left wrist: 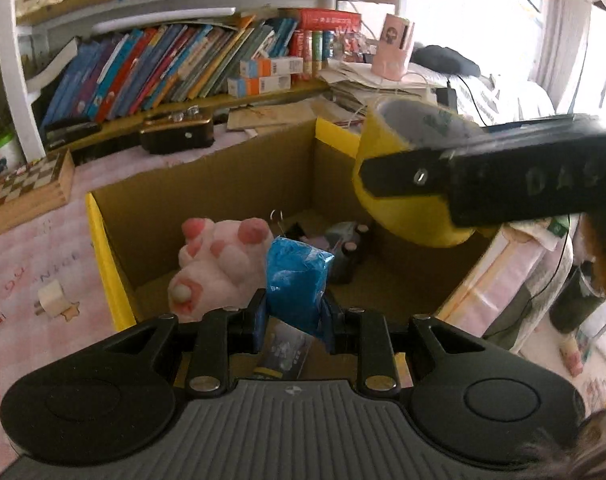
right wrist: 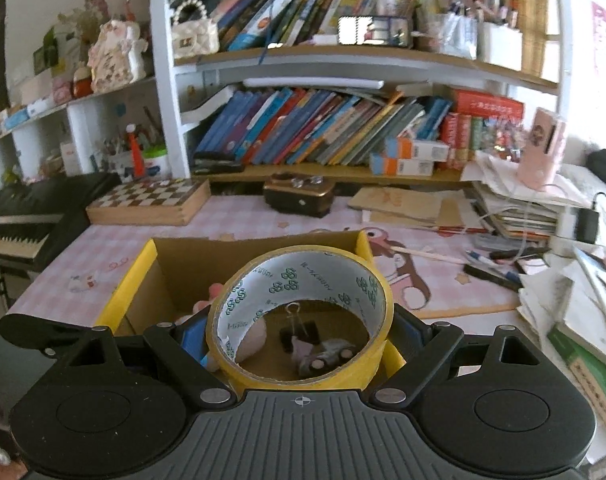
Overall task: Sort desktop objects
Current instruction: 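Lower the blue pouch with the left tool while the right tool lowers the tape roll into the box, then open both tools to release the pouch and tape roll into the box, then withdraw both open tools from the box toward the white-and-red box and white plug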
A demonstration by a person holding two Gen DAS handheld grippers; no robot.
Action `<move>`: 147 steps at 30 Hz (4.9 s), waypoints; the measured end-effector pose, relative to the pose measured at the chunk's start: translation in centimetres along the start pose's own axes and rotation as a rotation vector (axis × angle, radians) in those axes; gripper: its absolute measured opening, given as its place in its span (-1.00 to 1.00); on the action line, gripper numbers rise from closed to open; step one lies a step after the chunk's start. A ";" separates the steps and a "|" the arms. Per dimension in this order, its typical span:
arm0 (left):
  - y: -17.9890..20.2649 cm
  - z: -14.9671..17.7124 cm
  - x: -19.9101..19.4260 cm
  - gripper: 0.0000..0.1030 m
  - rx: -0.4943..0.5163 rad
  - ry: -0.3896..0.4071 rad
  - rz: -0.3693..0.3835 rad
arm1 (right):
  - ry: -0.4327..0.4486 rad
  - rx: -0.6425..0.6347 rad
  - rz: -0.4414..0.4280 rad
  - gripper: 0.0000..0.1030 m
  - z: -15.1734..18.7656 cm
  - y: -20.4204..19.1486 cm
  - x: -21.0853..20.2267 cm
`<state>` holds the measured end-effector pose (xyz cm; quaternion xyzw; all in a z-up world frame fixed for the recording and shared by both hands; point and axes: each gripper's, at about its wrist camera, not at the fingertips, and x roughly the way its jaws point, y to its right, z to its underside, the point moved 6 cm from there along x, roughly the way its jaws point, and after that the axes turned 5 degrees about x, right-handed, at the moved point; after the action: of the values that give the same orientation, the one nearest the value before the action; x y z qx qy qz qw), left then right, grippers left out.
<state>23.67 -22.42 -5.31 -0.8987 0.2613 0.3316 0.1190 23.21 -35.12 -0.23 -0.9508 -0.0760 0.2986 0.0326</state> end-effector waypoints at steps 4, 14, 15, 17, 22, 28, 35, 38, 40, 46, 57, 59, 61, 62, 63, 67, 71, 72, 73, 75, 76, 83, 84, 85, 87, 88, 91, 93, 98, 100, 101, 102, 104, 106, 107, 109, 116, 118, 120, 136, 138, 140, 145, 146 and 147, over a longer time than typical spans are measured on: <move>0.0 0.0 0.1 -0.52 -0.009 0.000 0.005 | -0.035 -0.016 -0.025 0.74 0.4 -0.5 1.5; -0.2 0.2 0.1 -0.42 -0.041 0.003 0.000 | -0.115 -0.052 -0.073 0.74 1.8 -1.5 4.1; -0.2 0.2 0.1 -0.40 -0.040 0.004 -0.005 | -0.121 -0.059 -0.072 0.74 1.9 -1.5 4.3; -0.1 0.2 0.0 -0.32 -0.033 0.011 -0.013 | -0.138 -0.064 -0.071 0.74 2.2 -1.5 4.8; 0.1 0.1 -0.8 0.15 -0.009 0.045 -0.068 | -0.165 -0.057 -0.081 0.75 2.6 -1.1 5.5; -0.3 0.3 -2.2 0.69 -0.043 0.076 -0.082 | -0.172 -0.098 -0.074 0.75 2.7 -1.5 5.9; -0.3 0.8 -3.2 0.76 -0.071 0.092 -0.090 | -0.202 -0.109 -0.099 0.76 3.0 -2.6 6.6; -0.2 0.8 -3.6 0.78 -0.064 0.101 -0.093 | -0.211 -0.106 -0.096 0.76 3.2 -3.1 6.8; -0.2 0.8 -3.8 0.79 -0.061 0.108 -0.095 | -0.214 -0.103 -0.090 0.76 3.2 -3.2 6.6; -0.1 0.8 -4.9 0.95 -0.072 0.143 -0.096 | -0.182 -0.096 -0.079 0.86 2.8 -3.2 5.3; 1.1 0.0 -7.8 1.00 -0.070 0.226 -0.090 | -0.080 -0.046 -0.068 0.86 1.5 -2.8 1.2; 1.4 0.1 -8.5 1.00 -0.073 0.238 -0.093 | -0.055 -0.037 -0.057 0.86 1.4 -2.7 0.4; 1.7 0.2 -9.1 1.00 -0.073 0.250 -0.100 | -0.029 -0.023 -0.043 0.87 1.4 -2.3 -0.3; 1.8 0.3 -9.4 1.00 -0.073 0.257 -0.104 | -0.018 -0.013 -0.036 0.87 1.3 -2.1 -0.7; 1.9 0.3 -9.8 1.00 -0.075 0.266 -0.108 | -0.008 -0.006 -0.029 0.87 1.3 -1.9 -1.1; 2.3 0.5 -10.7 1.00 -0.083 0.286 -0.118 | 0.024 0.026 -0.005 0.87 1.3 -1.0 -2.2; 2.5 0.8 -11.1 1.00 -0.084 0.291 -0.117 | 0.030 0.049 0.022 0.87 1.7 -0.2 -3.1; 2.6 1.0 -11.3 1.00 -0.083 0.291 -0.115 | 0.030 0.056 0.027 0.87 1.8 -0.1 -3.3; 2.7 1.1 -11.4 1.00 -0.081 0.291 -0.112 | 0.030 0.061 0.033 0.87 2.0 0.0 -3.5; 2.8 1.4 -11.7 1.00 -0.081 0.292 -0.107 | 0.033 0.070 0.046 0.87 2.3 0.3 -4.1; 2.8 1.6 -11.9 1.00 -0.081 0.294 -0.104 | 0.036 0.074 0.054 0.87 2.5 0.3 -4.4; 1.7 2.7 -13.7 1.00 -0.104 0.331 -0.096 | 0.056 0.112 0.127 0.87 3.5 0.6 -6.6; 1.4 2.8 -14.0 1.00 -0.112 0.338 -0.095 | 0.059 0.114 0.136 0.87 3.7 0.6 -6.9; 1.1 3.1 -14.4 1.00 -0.122 0.346 -0.095 | 0.061 0.114 0.145 0.87 4.0 0.4 -7.3; 0.4 3.5 -15.2 1.00 -0.143 0.354 -0.091 | 0.068 0.118 0.164 0.87 4.4 0.2 -8.0; 0.2 3.8 -15.5 1.00 -0.151 0.356 -0.089 | 0.072 0.122 0.176 0.87 4.7 0.0 -8.4; -0.6 4.8 -16.5 1.00 -0.162 0.355 -0.078 | 0.084 0.135 0.209 0.87 5.7 -0.5 -9.4; -1.0 5.7 -17.2 1.00 -0.156 0.345 -0.069 | 0.079 0.140 0.233 0.87 6.6 -1.3 -9.8; -2.3 8.0 -18.9 1.00 -0.136 0.325 -0.048 | 0.039 0.151 0.267 0.87 9.0 -3.9 -10.9; -3.0 9.1 -19.4 1.00 -0.135 0.313 -0.041 | 0.028 0.158 0.277 0.87 9.9 -5.0 -11.4; -3.4 9.6 -19.7 1.00 -0.136 0.306 -0.038 | 0.020 0.162 0.283 0.87 10.3 -5.7 -11.6; -3.7 10.0 -19.9 1.00 -0.138 0.300 -0.035 | 0.014 0.166 0.288 0.87 10.8 -6.3 -11.9; -4.4 10.9 -20.4 1.00 -0.144 0.289 -0.029 | -0.001 0.173 0.295 0.87 11.8 -7.5 -12.2; -5.0 11.8 -20.7 1.00 -0.149 0.276 -0.026 | -0.016 0.177 0.304 0.87 12.7 -8.7 -12.4; -5.4 12.3 -20.9 1.00 -0.151 0.268 -0.025 | -0.022 0.180 0.307 0.87 13.1 -9.2 -12.6; -5.8 13.2 -21.1 1.00 -0.155 0.249 -0.022 | -0.034 0.187 0.311 0.87 13.9 -10.4 -12.8; -7.0 15.7 -22.0 1.00 -0.149 0.200 0.009 | -0.113 0.200 0.302 0.87 16.8 -14.3 -12.6; -7.4 16.3 -22.2 1.00 -0.146 0.190 0.016 | -0.127 0.195 0.294 0.87 17.3 -15.3 -12.6; -7.7 16.9 -22.4 1.00 -0.144 0.179 0.021 | -0.136 0.191 0.288 0.87 17.8 -16.2 -12.6; -9.5 20.4 -24.1 1.00 -0.153 0.123 0.003 | -0.200 0.180 0.242 0.87 19.8 -20.5 -11.8; -10.0 20.8 -24.5 1.00 -0.162 0.124 -0.012 | -0.204 0.167 0.226 0.87 19.8 -21.2 -11.5; -10.7 21.1 -24.9 1.00 -0.175 0.125 -0.031 | -0.207 0.153 0.209 0.87 19.6 -21.8 -11.2; -12.3 21.8 -26.0 1.00 -0.207 0.138 -0.076 | -0.199 0.110 0.163 0.87 19.0 -23.9 -10.5; -12.6 21.8 -26.2 1.00 -0.212 0.142 -0.084 | -0.195 0.102 0.155 0.87 18.8 -24.3 -10.4; -12.9 21.9 -26.5 1.00 -0.216 0.147 -0.093 | -0.191 0.094 0.148 0.87 18.6 -24.7 -10.3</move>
<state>1.98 7.18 -3.80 -0.9393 0.1901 0.2849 0.0175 1.12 -12.15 -7.03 -0.9184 0.0059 0.3926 0.0476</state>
